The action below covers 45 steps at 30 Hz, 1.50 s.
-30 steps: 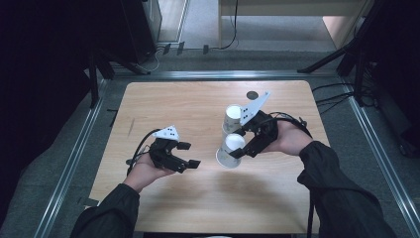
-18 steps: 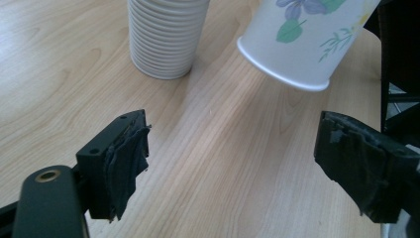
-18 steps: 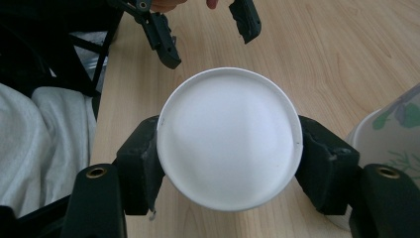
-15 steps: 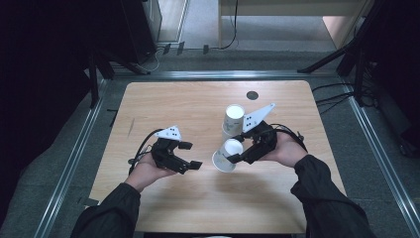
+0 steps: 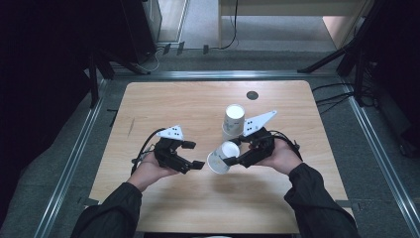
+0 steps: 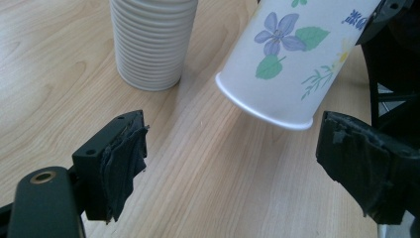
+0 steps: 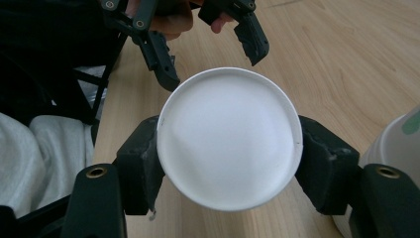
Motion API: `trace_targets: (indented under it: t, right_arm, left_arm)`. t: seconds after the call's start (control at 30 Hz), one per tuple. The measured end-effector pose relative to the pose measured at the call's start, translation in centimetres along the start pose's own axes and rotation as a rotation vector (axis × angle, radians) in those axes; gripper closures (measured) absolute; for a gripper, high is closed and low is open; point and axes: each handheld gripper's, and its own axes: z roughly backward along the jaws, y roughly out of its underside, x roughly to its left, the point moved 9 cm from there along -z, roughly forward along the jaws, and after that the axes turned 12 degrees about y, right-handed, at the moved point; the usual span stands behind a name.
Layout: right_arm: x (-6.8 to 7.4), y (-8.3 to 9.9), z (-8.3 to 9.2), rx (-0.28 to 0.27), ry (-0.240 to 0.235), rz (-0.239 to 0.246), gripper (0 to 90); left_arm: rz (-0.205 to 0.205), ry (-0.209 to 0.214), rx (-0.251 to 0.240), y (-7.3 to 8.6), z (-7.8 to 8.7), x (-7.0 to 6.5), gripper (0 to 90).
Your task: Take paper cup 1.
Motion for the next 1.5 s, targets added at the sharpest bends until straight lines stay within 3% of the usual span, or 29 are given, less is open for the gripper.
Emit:
trace_targets:
  t: [0.27,0.63,1.17,1.5]
  right_arm:
    - [0.3,-0.4,-0.3,-0.055,-0.006,-0.012,34.5]
    - [0.0,0.4,-1.0,-0.089,-0.019,-0.059,34.5]
    - [0.5,-0.2,-1.5,-0.113,-0.05,-0.064,34.5]
    - [0.9,-0.6,-1.9,-0.12,-0.061,-0.073,34.5]
  left_arm:
    - [-0.02,0.024,-0.008,-0.3,-0.4,-0.2,12.5]
    - [-0.047,0.071,-0.016,-0.6,-1.2,-0.9,12.5]
    - [-0.075,0.1,-0.006,-0.6,-2.4,-1.2,12.6]
    - [-0.07,0.11,-0.008,-0.5,-2.8,-1.4,13.1]
